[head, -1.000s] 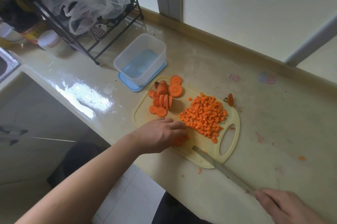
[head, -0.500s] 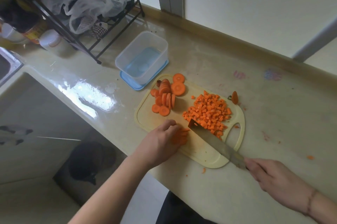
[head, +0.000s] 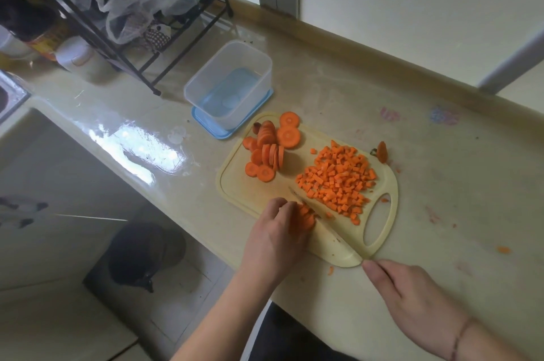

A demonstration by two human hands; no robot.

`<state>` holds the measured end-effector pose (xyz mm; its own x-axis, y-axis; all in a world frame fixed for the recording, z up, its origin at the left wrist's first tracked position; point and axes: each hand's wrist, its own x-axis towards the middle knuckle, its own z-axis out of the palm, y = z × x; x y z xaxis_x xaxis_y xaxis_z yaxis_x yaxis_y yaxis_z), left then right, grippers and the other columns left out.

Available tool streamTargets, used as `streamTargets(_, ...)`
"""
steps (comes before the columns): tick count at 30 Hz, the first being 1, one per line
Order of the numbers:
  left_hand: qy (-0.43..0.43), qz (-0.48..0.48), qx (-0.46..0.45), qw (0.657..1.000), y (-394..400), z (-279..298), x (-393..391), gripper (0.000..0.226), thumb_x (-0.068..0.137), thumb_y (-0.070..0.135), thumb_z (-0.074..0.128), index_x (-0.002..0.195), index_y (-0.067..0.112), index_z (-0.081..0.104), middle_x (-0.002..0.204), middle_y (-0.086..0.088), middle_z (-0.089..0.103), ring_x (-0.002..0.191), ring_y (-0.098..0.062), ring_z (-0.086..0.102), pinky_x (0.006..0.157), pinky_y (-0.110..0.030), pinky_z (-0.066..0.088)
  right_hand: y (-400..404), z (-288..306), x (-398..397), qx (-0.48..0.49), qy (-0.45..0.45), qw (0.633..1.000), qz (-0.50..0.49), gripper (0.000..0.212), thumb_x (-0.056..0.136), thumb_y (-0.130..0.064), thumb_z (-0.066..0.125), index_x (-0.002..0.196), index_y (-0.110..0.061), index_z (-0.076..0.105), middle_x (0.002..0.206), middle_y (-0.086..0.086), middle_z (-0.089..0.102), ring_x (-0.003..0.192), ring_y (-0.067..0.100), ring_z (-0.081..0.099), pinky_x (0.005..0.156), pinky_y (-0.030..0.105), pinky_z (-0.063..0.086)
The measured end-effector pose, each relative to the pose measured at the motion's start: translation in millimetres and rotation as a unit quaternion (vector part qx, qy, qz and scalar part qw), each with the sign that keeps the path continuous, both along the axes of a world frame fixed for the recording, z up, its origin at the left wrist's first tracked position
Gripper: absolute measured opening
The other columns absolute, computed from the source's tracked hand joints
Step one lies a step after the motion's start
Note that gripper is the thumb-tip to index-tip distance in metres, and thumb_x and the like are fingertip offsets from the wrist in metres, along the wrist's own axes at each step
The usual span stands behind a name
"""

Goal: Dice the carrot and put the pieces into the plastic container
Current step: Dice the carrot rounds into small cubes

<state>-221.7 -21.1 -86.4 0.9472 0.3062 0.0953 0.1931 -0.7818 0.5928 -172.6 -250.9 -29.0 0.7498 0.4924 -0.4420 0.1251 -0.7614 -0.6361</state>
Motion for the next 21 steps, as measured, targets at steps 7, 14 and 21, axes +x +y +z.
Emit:
streamTargets(7,0.007,0.039,0.005,0.999,-15.8,-0.8,0.8,0.030,0.085,0.028,0.082,0.103,0.008,0.070,0.104,-0.006,0.064,0.074,-0.024,0.066,0.061,-0.028,0.054,-0.1,-1.3,13.0,0.008,-0.017,1.000,0.001,0.077,0.073,-0.088,0.015,0.058,-0.018,0.043,0.055,-0.004,0.053,0.051,0.012,0.049,0.055,0.026,0.039)
streamTargets(14,-0.027,-0.043,0.068,0.996,4.2,-12.6,-4.6,0.044,0.089,0.045,0.064,0.111,0.006,0.064,0.103,-0.011,0.063,0.084,-0.027,0.063,0.067,-0.035,0.058,-2.6,1.2,15.8,-0.002,-0.012,1.000,-0.005,0.083,0.070,-0.091,0.012,0.061,-0.017,0.048,0.058,0.002,0.055,0.053,0.013,0.050,0.057,0.027,0.041)
streamTargets(21,-0.094,-0.174,0.104,0.975,38.1,-4.1,-6.7,0.036,0.095,0.030,0.066,0.117,0.002,0.071,0.117,-0.016,0.067,0.101,-0.030,0.064,0.083,-0.039,0.057,-1.6,2.7,17.7,-0.007,0.007,1.000,-0.011,0.084,0.069,-0.091,0.013,0.063,-0.015,0.049,0.053,-0.002,0.051,0.051,0.012,0.047,0.056,0.028,0.041)
